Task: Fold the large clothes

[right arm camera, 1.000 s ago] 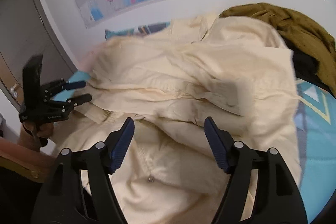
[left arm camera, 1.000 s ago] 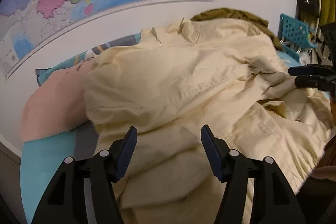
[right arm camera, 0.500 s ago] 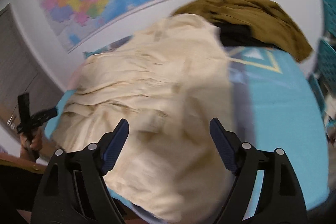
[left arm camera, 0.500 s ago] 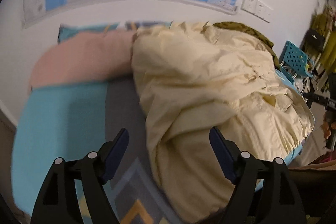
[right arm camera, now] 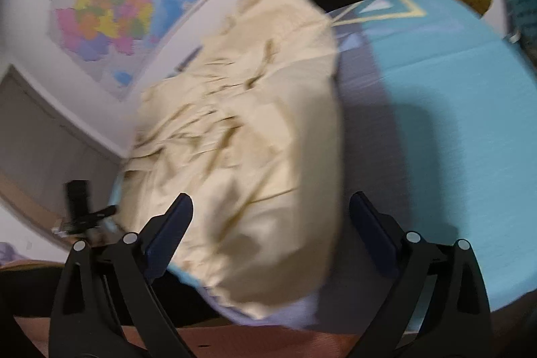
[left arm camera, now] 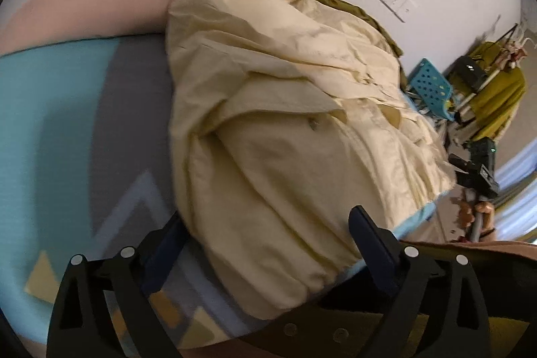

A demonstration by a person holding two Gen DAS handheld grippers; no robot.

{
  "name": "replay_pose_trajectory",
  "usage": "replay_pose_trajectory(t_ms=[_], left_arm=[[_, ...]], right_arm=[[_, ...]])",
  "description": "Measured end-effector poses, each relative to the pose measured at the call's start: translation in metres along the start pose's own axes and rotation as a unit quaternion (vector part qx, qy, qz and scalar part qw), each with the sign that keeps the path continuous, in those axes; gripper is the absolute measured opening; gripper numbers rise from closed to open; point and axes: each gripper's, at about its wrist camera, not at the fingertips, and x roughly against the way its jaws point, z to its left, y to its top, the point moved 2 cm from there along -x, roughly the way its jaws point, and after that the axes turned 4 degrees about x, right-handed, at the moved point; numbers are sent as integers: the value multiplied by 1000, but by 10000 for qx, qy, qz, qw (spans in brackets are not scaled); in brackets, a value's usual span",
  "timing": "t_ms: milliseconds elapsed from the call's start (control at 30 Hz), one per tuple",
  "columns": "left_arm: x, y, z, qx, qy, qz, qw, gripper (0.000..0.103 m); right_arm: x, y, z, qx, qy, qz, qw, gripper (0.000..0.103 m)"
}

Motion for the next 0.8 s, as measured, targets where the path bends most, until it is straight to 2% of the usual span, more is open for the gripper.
replay_pose_trajectory(t_ms=[233,367,433,467,500,567,633,667,700,800], left_arm=[[-11,-1,-17,-6,-491,168,9987,95],[-18,0,-25,-132,-452,136,9988,96],[-20,4,-25,-29,-444,93,9990,94],[-21,5,-25,9,-432,54,9991,93],[-20,7,-24,30,-396,18,9992,87],[-20,10,-20,177,-319,-110,9993,83],[-18,12,-15,312,-174,-256,9990,69],[-17,12,-14,335,-100,-294,9990,64],[-17,13,-14,343,46,-311,9989,51],[-13,16,-12,432,120,-299,9985,28]], right_arm=[[-20,-8,27,362,530,271,9976,93],[-28,-7,36,479,640,275,9964,93],[-30,-6,36,403,724,224,9963,88],[-31,-5,37,386,711,220,9965,81],[-32,-5,36,360,685,214,9968,76],[-33,-6,32,276,708,213,9969,68],[-33,-7,30,162,780,193,9966,56],[-33,-6,27,116,807,189,9965,41],[-33,-6,25,48,862,166,9961,31],[-27,-5,25,-79,1129,27,9936,22]])
